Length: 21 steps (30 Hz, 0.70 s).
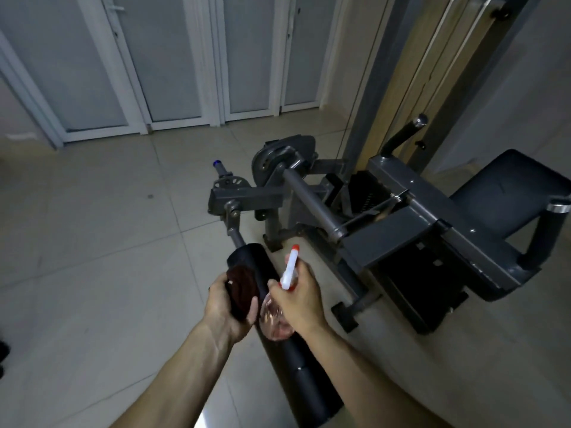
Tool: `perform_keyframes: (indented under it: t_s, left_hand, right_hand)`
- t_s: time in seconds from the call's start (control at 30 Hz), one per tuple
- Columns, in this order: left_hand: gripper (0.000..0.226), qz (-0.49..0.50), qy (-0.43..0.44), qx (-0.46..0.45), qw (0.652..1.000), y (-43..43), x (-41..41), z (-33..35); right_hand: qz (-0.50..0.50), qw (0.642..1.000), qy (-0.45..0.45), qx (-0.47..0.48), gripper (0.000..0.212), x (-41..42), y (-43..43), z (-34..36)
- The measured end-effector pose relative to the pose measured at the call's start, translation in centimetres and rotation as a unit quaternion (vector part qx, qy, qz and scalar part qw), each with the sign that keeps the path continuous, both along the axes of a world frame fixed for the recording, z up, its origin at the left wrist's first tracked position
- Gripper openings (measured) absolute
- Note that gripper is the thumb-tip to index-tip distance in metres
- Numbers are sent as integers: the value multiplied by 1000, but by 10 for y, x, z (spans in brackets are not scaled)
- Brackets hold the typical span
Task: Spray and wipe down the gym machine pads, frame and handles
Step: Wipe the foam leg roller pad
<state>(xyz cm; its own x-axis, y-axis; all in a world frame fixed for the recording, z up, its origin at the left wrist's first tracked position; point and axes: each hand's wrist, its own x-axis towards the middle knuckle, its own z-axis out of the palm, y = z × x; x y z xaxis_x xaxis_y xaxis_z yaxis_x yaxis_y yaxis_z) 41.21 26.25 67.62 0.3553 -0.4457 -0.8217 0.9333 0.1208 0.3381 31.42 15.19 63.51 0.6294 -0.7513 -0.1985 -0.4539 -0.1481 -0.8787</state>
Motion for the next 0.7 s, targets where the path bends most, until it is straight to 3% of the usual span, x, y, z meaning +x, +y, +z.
perform_keyframes:
  t_s: [0.1, 0.27, 0.4, 0.53, 0.7]
  left_hand:
    - [23, -6, 2, 27, 1000, 40, 17, -13]
    - [21, -8, -6, 39, 999, 91, 40, -34]
    - [20, -7, 0, 42, 999, 129, 57, -52]
    - [21, -18, 10, 53, 998, 152, 61, -59]
    - [24, -49, 19, 53, 997, 169, 58, -63]
  right_hand:
    - [16, 995, 78, 65, 60, 27, 39, -54]
    - [21, 982, 171, 80, 71, 78, 75, -123]
    - [1, 980, 179, 81, 68, 101, 101, -144]
    - [6, 980, 181, 86, 50, 95, 136, -145]
    - [3, 981, 153, 119, 57, 65, 181, -150]
